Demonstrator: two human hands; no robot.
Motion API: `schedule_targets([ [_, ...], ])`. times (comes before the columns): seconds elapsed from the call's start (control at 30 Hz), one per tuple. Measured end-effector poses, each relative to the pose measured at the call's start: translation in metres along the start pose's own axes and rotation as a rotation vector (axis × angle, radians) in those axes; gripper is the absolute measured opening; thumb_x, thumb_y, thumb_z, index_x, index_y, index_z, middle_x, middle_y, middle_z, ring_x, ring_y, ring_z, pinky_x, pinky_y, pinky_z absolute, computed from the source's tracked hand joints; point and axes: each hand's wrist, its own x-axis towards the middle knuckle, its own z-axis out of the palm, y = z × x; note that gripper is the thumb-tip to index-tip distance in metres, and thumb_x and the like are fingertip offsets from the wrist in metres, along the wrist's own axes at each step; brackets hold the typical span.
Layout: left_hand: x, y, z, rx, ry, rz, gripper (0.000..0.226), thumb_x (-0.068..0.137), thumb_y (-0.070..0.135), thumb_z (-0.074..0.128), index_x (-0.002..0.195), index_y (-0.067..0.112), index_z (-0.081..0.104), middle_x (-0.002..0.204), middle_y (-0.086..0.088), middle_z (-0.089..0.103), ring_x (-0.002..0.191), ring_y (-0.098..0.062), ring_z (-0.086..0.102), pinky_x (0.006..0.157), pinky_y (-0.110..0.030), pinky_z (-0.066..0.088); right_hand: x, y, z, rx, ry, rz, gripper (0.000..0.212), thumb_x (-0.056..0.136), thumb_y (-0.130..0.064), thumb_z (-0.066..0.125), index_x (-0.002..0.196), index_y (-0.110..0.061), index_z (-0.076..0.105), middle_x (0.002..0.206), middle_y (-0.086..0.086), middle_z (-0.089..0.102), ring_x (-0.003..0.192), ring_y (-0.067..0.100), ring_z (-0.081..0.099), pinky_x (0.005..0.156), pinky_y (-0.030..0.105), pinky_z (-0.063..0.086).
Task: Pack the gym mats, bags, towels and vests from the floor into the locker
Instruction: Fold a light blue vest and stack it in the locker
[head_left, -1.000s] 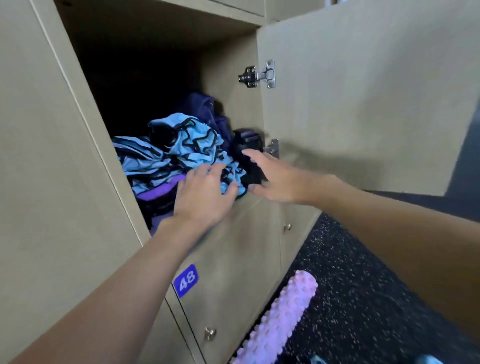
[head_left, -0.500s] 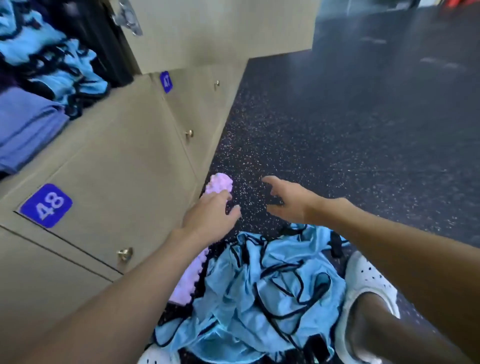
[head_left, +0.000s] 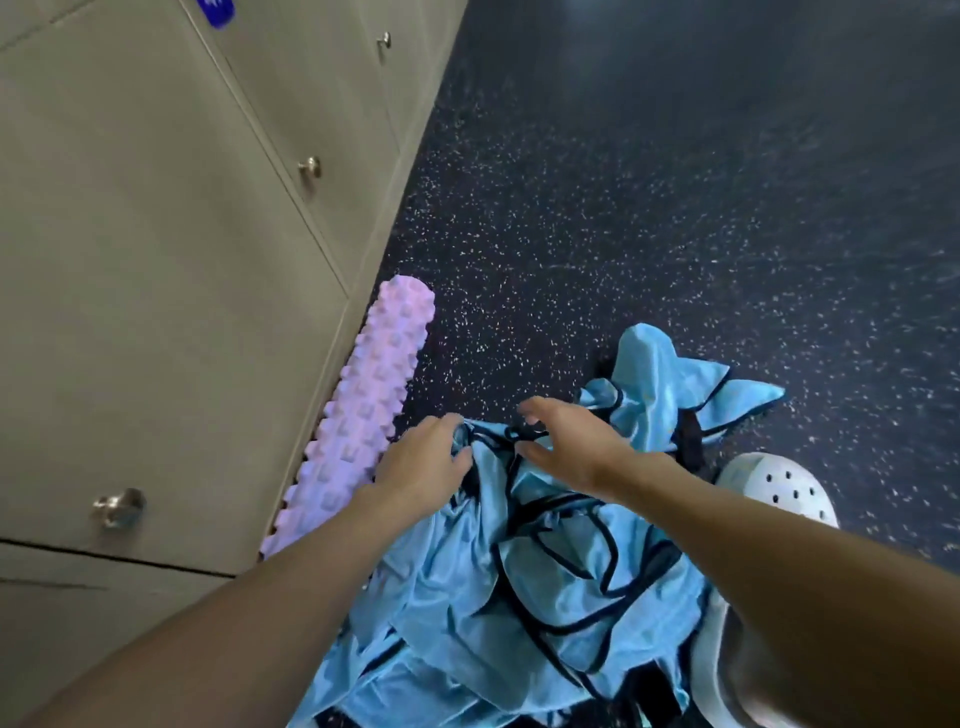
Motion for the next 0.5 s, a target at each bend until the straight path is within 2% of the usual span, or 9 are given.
schedule_targets([
  [0.1,0.020,-0.003,0.004,-0.016,0.040,0.029,0.046,0.101,0.033,0.051,0.145,0.022,0.047,0.144,-0.001,0.050,0.127,-0.027,0.051,0.103,-0.045,0.044,0.022,-0.003,0.012,0.005,0.009,0.011,0.046,0.097,-0.033,0.059,0.138,-0.014,0.049,0.133,0.004,0.057,0.120,0.023,0.054,0.093,0.032,0.044],
  [0.23,0.037,-0.006,0.010,-0.052,0.015,0.014,0.046,0.101,0.034,0.052,0.147,0.025,0.046,0.144,0.000,0.053,0.128,-0.026,0.052,0.106,-0.046,0.041,0.043,-0.003,0.031,-0.041,-0.008,0.043,0.034,0.095,-0.030,0.061,0.124,-0.012,0.057,0.118,0.005,0.062,0.109,0.026,0.058,0.088,0.041,0.050],
  [0.33,0.043,-0.011,0.013,-0.117,0.006,-0.033,0.047,0.101,0.034,0.053,0.146,0.026,0.047,0.138,-0.002,0.058,0.123,-0.024,0.056,0.104,-0.043,0.044,0.057,0.002,0.042,-0.052,0.020,0.082,0.012,0.094,-0.018,0.055,0.098,-0.012,0.064,0.098,0.006,0.064,0.093,0.028,0.059,0.076,0.040,0.051],
  [0.43,0.045,-0.016,0.015,-0.148,-0.014,-0.076,0.049,0.100,0.038,0.054,0.147,0.029,0.045,0.123,0.000,0.066,0.105,-0.024,0.063,0.100,-0.044,0.046,0.063,0.003,0.039,-0.018,0.077,0.120,0.021,0.088,-0.005,0.045,0.073,-0.012,0.058,0.078,0.008,0.062,0.077,0.032,0.058,0.064,0.039,0.047],
  [0.5,0.046,-0.015,0.010,-0.167,-0.008,-0.085,0.052,0.098,0.044,0.054,0.147,0.031,0.043,0.113,0.005,0.067,0.101,-0.022,0.063,0.101,-0.049,0.045,0.064,-0.001,0.025,0.019,0.119,0.092,0.022,0.089,-0.003,0.044,0.074,-0.011,0.058,0.077,0.009,0.063,0.074,0.031,0.058,0.063,0.039,0.047],
])
